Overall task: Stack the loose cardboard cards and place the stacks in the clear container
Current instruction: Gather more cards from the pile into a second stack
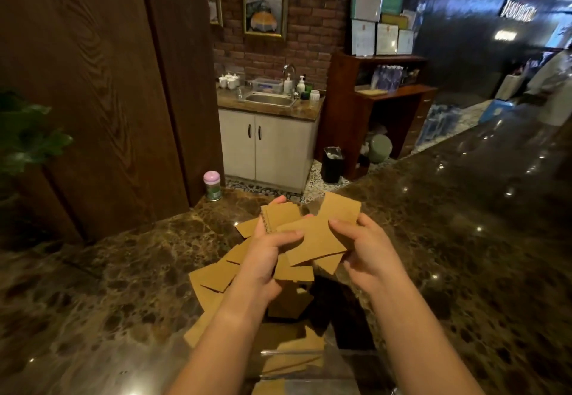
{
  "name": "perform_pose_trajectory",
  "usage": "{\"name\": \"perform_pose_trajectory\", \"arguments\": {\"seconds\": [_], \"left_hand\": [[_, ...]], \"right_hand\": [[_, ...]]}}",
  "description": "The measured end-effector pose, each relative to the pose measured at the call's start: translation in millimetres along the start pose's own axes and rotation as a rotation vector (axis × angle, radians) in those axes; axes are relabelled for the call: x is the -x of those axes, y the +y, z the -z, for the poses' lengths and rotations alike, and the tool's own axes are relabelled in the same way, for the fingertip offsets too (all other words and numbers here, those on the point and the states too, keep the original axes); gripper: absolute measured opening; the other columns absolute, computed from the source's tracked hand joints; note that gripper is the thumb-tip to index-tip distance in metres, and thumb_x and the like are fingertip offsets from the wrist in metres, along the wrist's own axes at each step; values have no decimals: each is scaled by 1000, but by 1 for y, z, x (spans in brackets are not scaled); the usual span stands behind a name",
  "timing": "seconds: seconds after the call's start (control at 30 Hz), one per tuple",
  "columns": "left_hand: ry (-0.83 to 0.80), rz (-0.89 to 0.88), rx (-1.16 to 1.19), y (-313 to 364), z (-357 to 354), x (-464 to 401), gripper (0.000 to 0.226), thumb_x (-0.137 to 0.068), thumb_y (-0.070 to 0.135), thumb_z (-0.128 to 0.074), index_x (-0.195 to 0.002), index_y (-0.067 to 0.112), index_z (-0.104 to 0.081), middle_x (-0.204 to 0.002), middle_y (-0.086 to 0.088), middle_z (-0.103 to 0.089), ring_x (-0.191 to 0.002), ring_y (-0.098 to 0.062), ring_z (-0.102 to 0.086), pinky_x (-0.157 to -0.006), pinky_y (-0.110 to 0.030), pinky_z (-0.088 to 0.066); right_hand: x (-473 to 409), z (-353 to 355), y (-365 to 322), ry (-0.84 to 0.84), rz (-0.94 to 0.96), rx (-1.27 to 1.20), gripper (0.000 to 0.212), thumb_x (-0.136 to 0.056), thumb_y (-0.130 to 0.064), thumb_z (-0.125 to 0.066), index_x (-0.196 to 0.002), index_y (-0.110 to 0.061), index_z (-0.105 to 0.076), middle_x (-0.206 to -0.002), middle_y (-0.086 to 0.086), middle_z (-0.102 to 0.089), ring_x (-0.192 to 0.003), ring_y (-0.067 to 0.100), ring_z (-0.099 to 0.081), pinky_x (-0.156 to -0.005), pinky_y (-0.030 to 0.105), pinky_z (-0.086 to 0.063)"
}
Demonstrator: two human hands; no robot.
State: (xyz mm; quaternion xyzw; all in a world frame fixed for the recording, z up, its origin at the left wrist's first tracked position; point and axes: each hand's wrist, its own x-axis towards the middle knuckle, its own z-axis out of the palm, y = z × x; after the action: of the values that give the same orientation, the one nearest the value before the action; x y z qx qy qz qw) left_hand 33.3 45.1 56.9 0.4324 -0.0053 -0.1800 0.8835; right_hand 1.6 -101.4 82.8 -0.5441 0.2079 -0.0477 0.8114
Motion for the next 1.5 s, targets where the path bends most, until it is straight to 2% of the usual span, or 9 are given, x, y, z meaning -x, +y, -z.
{"name": "perform_pose_trajectory", "arguments": {"seconds": [0.2,0.5,0.8,1.0,1.1,1.2,1.3,1.4,1.5], "left_hand": [[32,-72,114,13,1,-5,58,-88,-9,-52,-130,30,-53,-110,-19,-73,-106,-35,-68,-96,-53,-51],[101,-33,176,15,2,-21,41,-87,57,-54,-124,39,-58,-116,-9,-72,-101,-30,-70,-73,-46,-58],[86,-316,-124,5,0,-14,66,-79,-7,-70,-129,31,-51,-110,-11,-65,-92,-22,-70,-74,-37,-59],[222,-663,-711,8,7,-10,67,-82,21,-76,-131,50,-40,-123,2,-53,-91,1,-61,-80,-13,-50],[-119,-739,-993,11,8,-4,67,-74,62,-68,-129,69,-30,-133,15,-46,-113,5,-52,-90,-7,-42],[-497,-632,-1207,6,2,-5,81,-64,62,-76,-130,71,-30,-134,28,-41,-126,6,-41,-101,-10,-36],[-499,-486,-992,6,0,-5,74,-67,43,-83,-125,65,-43,-131,26,-50,-122,7,-48,-96,-12,-41],[-382,-306,-560,7,-1,-3,45,-90,17,-65,-129,36,-53,-115,0,-64,-91,-13,-69,-72,-25,-56],[-301,-65,-42,7,3,-6,39,-95,24,-50,-134,27,-53,-118,-21,-66,-81,-33,-68,-66,-41,-58]], "right_hand": [[10,2,4,23,-16,-62,21,-95,-7,-59,-113,-10,-69,-104,15,-76,-101,31,-70,-90,50,-55],[18,6,3,66,123,11,14,-93,-8,-64,-105,-12,-70,-95,9,-79,-88,27,-75,-79,46,-60],[20,0,6,169,193,-32,19,-93,-12,-65,-112,-14,-65,-100,9,-76,-87,24,-74,-70,38,-59],[29,4,-8,132,218,227,43,-92,-4,-61,-119,-37,-51,-99,10,-64,-70,26,-69,-57,43,-59],[27,5,-15,66,149,340,33,-90,-3,-62,-111,-28,-58,-97,16,-66,-64,29,-69,-56,42,-56],[23,2,-19,5,39,285,25,-90,2,-59,-108,-14,-57,-81,16,-66,-53,23,-65,-47,31,-52],[22,5,-22,-80,-1,236,16,-89,-7,-68,-100,-10,-57,-76,16,-66,-57,25,-66,-50,34,-54],[23,13,-20,-121,-51,109,37,-81,-28,-78,-107,-9,-60,-99,22,-71,-81,36,-72,-73,52,-61],[22,19,-19,-23,1,59,22,-94,-12,-59,-116,-16,-60,-106,17,-65,-83,29,-68,-64,41,-58]]}}
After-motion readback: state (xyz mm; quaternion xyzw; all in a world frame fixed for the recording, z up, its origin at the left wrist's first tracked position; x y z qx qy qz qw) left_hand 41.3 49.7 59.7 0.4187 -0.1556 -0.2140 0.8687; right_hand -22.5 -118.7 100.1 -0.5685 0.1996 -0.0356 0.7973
